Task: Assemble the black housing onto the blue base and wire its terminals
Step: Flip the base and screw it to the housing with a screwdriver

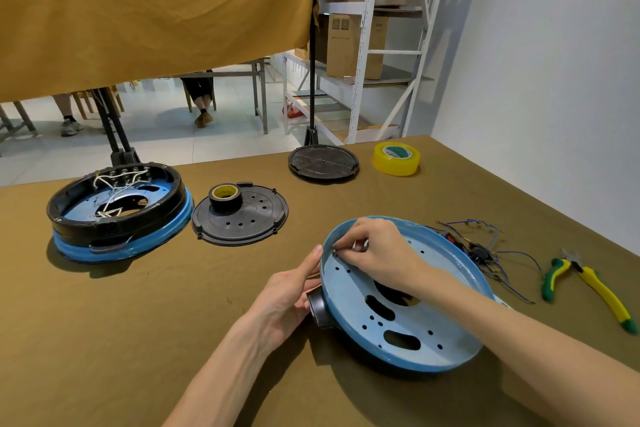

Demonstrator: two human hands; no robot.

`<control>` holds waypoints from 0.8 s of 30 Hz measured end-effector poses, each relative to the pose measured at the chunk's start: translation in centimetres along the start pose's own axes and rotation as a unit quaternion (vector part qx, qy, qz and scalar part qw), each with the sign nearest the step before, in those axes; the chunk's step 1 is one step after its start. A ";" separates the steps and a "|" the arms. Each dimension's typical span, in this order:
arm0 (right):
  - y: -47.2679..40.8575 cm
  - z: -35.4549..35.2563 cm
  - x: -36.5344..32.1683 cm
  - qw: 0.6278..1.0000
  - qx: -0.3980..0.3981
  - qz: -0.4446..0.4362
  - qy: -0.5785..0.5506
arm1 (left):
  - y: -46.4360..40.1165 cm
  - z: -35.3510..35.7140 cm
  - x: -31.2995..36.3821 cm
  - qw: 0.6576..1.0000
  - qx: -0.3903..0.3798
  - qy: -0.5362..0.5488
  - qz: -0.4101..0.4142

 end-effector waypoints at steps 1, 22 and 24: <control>0.0 0.2 -0.1 1.000 -0.013 -0.004 -0.002 | 0.0 0.0 0.0 1.000 0.002 0.000 -0.001; -0.9 0.1 -1.1 0.994 -0.065 0.013 0.081 | 0.8 0.5 0.2 0.999 -0.032 0.010 -0.007; -0.9 0.0 -1.3 0.993 -0.083 -0.005 0.081 | 0.7 0.5 0.2 0.999 -0.030 0.010 -0.008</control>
Point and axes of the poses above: each hand's wrist, its own y-axis away from the middle knuckle, its own z-axis out of the palm, x = y × z, the point moved 4 cm from there along -y, towards the middle knuckle, and after that the axes turned 1 degree about -x, right-handed, at the moved point
